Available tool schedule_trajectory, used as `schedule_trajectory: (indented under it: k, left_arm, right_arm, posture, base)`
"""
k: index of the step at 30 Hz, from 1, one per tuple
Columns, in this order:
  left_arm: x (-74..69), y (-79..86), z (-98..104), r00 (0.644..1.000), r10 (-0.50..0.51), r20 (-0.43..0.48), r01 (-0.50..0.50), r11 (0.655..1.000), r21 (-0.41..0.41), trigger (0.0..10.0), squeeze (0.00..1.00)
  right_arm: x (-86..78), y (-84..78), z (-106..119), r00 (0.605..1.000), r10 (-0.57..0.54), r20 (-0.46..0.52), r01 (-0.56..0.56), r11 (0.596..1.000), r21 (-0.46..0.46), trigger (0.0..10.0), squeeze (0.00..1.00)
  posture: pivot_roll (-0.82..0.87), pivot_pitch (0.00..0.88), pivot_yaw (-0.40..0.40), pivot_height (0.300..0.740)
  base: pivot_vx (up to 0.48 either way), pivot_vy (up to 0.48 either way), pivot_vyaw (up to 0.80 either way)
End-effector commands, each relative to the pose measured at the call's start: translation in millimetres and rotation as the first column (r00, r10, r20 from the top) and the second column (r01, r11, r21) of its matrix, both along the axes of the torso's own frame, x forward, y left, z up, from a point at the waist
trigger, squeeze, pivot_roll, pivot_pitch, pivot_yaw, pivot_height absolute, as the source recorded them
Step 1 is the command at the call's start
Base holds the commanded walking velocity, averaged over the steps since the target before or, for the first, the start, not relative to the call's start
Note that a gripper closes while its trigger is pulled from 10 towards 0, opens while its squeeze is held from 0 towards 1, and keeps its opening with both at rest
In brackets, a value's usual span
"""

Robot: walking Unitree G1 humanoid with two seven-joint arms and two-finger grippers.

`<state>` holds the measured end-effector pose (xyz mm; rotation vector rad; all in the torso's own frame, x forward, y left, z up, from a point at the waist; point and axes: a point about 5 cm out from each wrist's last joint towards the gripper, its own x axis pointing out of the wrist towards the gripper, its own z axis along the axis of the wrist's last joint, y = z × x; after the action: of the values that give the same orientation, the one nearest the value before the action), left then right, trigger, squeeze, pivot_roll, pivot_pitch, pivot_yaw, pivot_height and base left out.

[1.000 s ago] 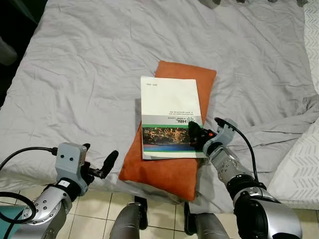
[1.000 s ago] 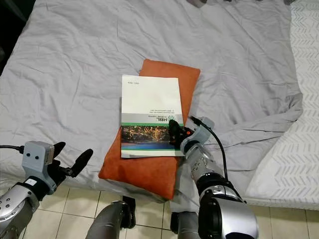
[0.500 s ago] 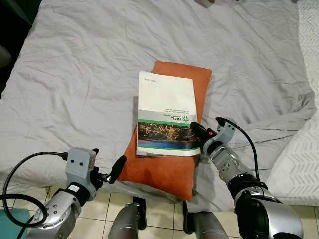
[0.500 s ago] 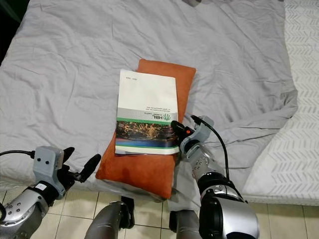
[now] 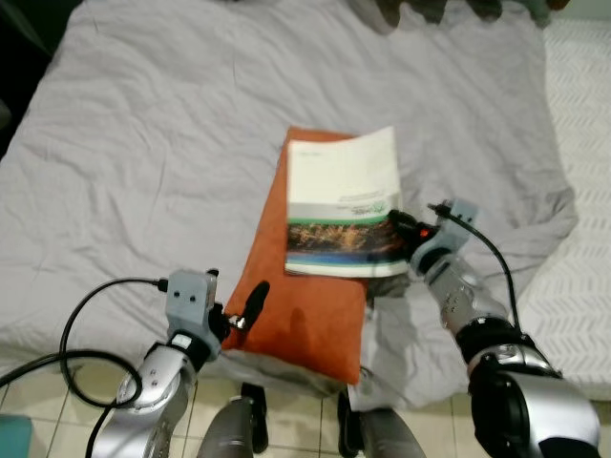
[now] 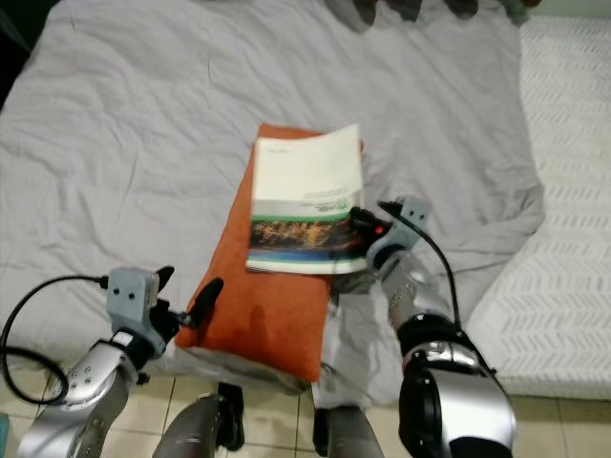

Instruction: Clean up the room

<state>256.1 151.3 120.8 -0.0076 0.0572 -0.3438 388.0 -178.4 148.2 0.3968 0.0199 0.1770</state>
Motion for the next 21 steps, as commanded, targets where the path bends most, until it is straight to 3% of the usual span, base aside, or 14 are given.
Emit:
schedule_trajectory:
  k: [1,3,7,9,10,11,12,13,15,17,21]
  left_arm:
    - [-4.0,1.2,-11.1,0.999,0.013,-0.037,-0.013,1.0,0.014,10.0,0.0]
    - [6.0,-3.6,-18.9,0.999,0.028,-0.028,-0.026,0.999,0.039,10.0,0.0]
    - [11.9,-6.8,-27.2,0.999,0.04,-0.022,-0.038,0.997,0.067,10.0,0.0]
    - [14.3,-3.7,-34.9,0.994,0.107,-0.018,-0.105,0.99,0.097,10.0,0.0]
    - [14.3,-3.7,-34.9,0.994,0.107,-0.018,-0.105,0.99,0.097,10.0,0.0]
    - [14.4,-2.2,-37.0,0.991,0.135,-0.016,-0.133,0.987,0.093,10.0,0.0]
    - [12.3,0.4,-37.7,0.983,0.183,0.009,-0.183,0.981,0.06,10.0,0.0]
    - [10.6,1.2,-36.4,0.978,0.209,0.023,-0.21,0.977,0.039,10.0,0.0]
    - [9.6,1.9,-35.8,0.973,0.228,0.031,-0.229,0.973,0.025,10.0,0.0]
    - [9.3,-0.4,-29.2,0.968,0.238,0.074,-0.239,0.971,-0.001,10.0,0.0]
    - [11.9,-7.8,-12.7,0.966,0.184,0.181,-0.189,0.982,0.014,10.0,0.0]
  right_arm:
    - [0.0,-4.1,6.4,0.999,-0.022,0.041,0.024,0.999,-0.045,0.0,0.0]
    - [-2.4,-17.4,27.4,0.983,-0.072,0.167,0.099,0.983,-0.155,0.0,0.0]
    - [-13.6,-25.1,34.6,0.96,-0.104,0.259,0.163,0.962,-0.218,0.0,0.0]
    - [-41.6,-33.3,25.9,0.934,-0.143,0.327,0.247,0.92,-0.305,0.0,0.0]
    - [-41.6,-33.3,25.9,0.934,-0.143,0.327,0.247,0.92,-0.305,0.0,0.0]
    - [-53.1,-35.3,21.6,0.926,-0.152,0.345,0.273,0.901,-0.338,0.0,0.0]
    - [-77.7,-35.5,7.0,0.918,-0.122,0.378,0.289,0.857,-0.426,0.0,0.0]
    - [-90.0,-39.4,-6.5,0.922,-0.129,0.365,0.296,0.843,-0.45,0.0,0.0]
    - [-98.3,-41.9,-15.8,0.925,-0.137,0.354,0.3,0.834,-0.463,0.0,0.0]
    - [-120.2,-57.0,-44.4,0.934,-0.2,0.296,0.333,0.79,-0.515,0.0,0.0]
    - [-159.0,-71.7,-75.3,0.94,-0.279,0.196,0.341,0.735,-0.587,0.0,0.0]
  posture:
    - [0.06,0.188,-0.047,0.74]
    - [0.04,0.091,-0.054,0.74]
    - [0.03,0.034,-0.055,0.74]
    - [0.02,0.0,-0.056,0.74]
    - [0.02,0.0,-0.056,0.74]
    - [0.02,0.0,-0.056,0.74]
    - [0.01,0.0,-0.065,0.74]
    - [0.01,0.0,-0.067,0.74]
    - [0.01,0.0,-0.067,0.74]
    - [0.01,0.0,-0.067,0.74]
    - [0.01,0.0,-0.06,0.74]
  base:
    - [0.0,0.0,0.0]
    - [0.0,0.0,0.0]
    - [0.0,0.0,0.0]
    - [0.0,0.0,0.0]
    - [0.0,0.0,0.0]
    - [0.0,0.0,0.0]
    - [0.0,0.0,0.0]
    - [0.0,0.0,0.0]
    - [0.0,0.0,0.0]
    - [0.0,0.0,0.0]
    - [0.0,0.0,0.0]
